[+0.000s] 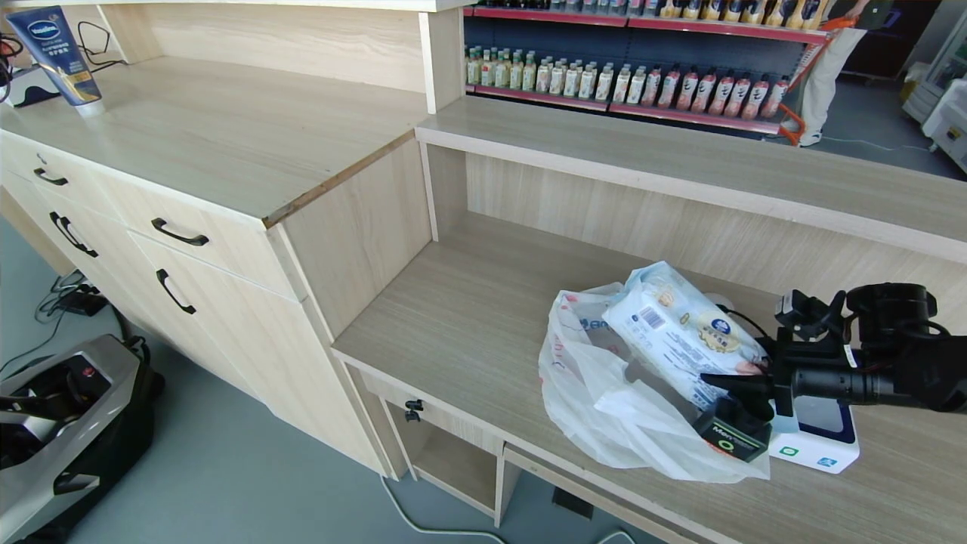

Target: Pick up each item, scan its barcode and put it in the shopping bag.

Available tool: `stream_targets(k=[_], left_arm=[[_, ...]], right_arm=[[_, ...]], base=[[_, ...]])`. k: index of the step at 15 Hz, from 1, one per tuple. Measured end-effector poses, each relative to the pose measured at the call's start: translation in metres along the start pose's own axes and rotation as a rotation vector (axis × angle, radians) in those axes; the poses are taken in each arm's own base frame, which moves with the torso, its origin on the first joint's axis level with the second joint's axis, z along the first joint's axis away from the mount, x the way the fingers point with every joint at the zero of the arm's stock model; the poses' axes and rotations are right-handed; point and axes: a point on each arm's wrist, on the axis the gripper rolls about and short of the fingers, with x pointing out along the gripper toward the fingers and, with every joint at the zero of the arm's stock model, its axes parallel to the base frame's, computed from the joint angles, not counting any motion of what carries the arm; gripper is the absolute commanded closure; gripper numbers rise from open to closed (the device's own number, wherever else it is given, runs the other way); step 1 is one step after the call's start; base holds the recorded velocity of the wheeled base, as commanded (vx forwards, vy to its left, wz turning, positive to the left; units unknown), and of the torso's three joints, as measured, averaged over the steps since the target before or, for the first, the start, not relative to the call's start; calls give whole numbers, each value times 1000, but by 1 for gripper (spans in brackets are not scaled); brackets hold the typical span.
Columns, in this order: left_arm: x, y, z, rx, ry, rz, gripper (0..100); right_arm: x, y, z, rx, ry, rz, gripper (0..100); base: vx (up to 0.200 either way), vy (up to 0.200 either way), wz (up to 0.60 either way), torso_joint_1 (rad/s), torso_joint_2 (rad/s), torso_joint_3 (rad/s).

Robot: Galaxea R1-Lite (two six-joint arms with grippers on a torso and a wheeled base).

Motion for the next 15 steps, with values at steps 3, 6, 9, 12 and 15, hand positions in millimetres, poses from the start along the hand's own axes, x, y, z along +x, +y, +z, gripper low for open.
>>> stream_targets(k=[3, 6, 9, 12, 15], left_arm=[[0, 0, 0, 0, 0, 0, 0], [0, 0, 0, 0, 0, 0, 0], [0, 0, 0, 0, 0, 0, 0], [0, 0, 0, 0, 0, 0, 0], [0, 0, 0, 0, 0, 0, 0]], right_arm=[[0, 1, 1, -18, 0, 3, 100], [0, 2, 0, -21, 2, 4, 100], [-1, 3, -1, -15, 5, 4, 100], [-1, 3, 0, -16, 5, 3, 100], [-1, 5, -2, -30, 11, 5, 100]], base=[[0, 0, 0, 0, 0, 0], [0, 0, 0, 0, 0, 0], [0, 0, 0, 0, 0, 0], [0, 0, 0, 0, 0, 0], [0, 0, 0, 0, 0, 0]])
